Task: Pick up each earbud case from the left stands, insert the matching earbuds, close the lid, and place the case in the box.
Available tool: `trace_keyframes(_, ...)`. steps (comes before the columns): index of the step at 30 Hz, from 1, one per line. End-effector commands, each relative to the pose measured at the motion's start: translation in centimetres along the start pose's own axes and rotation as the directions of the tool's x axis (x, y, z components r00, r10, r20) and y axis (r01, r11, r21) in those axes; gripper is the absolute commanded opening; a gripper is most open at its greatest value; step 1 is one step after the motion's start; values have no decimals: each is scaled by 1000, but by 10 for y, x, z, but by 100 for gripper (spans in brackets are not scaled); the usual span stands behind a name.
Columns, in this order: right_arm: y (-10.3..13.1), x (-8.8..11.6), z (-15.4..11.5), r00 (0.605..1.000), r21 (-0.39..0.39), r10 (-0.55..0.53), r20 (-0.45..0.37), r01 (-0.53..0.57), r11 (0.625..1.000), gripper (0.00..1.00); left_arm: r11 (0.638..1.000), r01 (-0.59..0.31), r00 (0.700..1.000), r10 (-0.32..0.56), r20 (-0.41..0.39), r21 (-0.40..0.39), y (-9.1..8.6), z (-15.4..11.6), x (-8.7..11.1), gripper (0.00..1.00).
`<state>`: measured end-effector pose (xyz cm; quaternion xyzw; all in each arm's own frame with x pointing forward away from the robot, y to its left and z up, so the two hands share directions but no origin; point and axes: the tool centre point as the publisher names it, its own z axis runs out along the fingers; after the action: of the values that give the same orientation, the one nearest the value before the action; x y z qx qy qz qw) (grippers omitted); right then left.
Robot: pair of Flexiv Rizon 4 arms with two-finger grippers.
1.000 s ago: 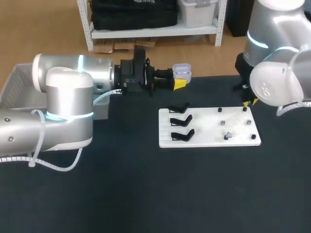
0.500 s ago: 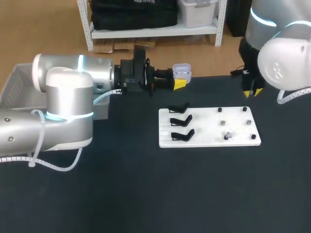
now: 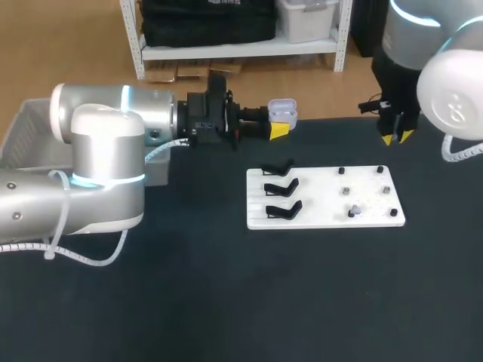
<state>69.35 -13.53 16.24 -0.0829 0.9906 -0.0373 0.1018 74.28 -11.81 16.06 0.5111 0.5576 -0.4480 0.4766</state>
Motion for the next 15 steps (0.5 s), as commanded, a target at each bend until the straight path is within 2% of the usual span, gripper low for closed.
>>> trace_keyframes(1,5,-6,-6,978,69,208,-8,-207,976,0,1000,-5,1000,5,8,-7,-2,0,2,0)
trace_keyframes(3,7,-10,-11,907,43,421,-21,-420,907,0,1000,-5,1000,5,8,-7,-2,0,2,0)
trace_keyframes(4,8,-12,-12,861,80,508,-10,-506,859,0,1000,-5,1000,5,8,-7,-2,0,2,0)
trace_keyframes(5,10,-13,-14,827,66,562,-13,-560,826,0,1000,-5,1000,5,8,-7,-2,0,2,0)
trace_keyframes(7,15,-15,-18,727,60,687,-11,-685,726,0,1000,-5,1000,5,8,-7,-2,0,2,0)
trace_keyframes(9,24,-16,-24,652,42,758,-20,-757,652,0,1000,-5,1000,5,8,-7,-2,0,2,0)
trace_keyframes(10,28,-17,-26,635,27,773,-16,-772,635,0,1000,-5,1000,5,8,-7,-2,0,2,0)
trace_keyframes(11,31,-18,-28,597,32,802,-11,-802,597,0,1000,-5,1000,5,8,-7,-2,0,2,0)
trace_keyframes(12,36,-19,-29,588,30,809,-12,-809,588,0,1000,-5,1000,5,8,-7,-2,0,2,0)
trace_keyframes(13,41,-20,-31,557,21,831,-12,-830,557,0,1000,-5,1000,5,8,-7,-2,0,2,0)
trace_keyframes(15,49,-22,-35,527,14,850,-7,-850,527,0,1000,-5,1000,5,8,-7,-2,0,2,0)
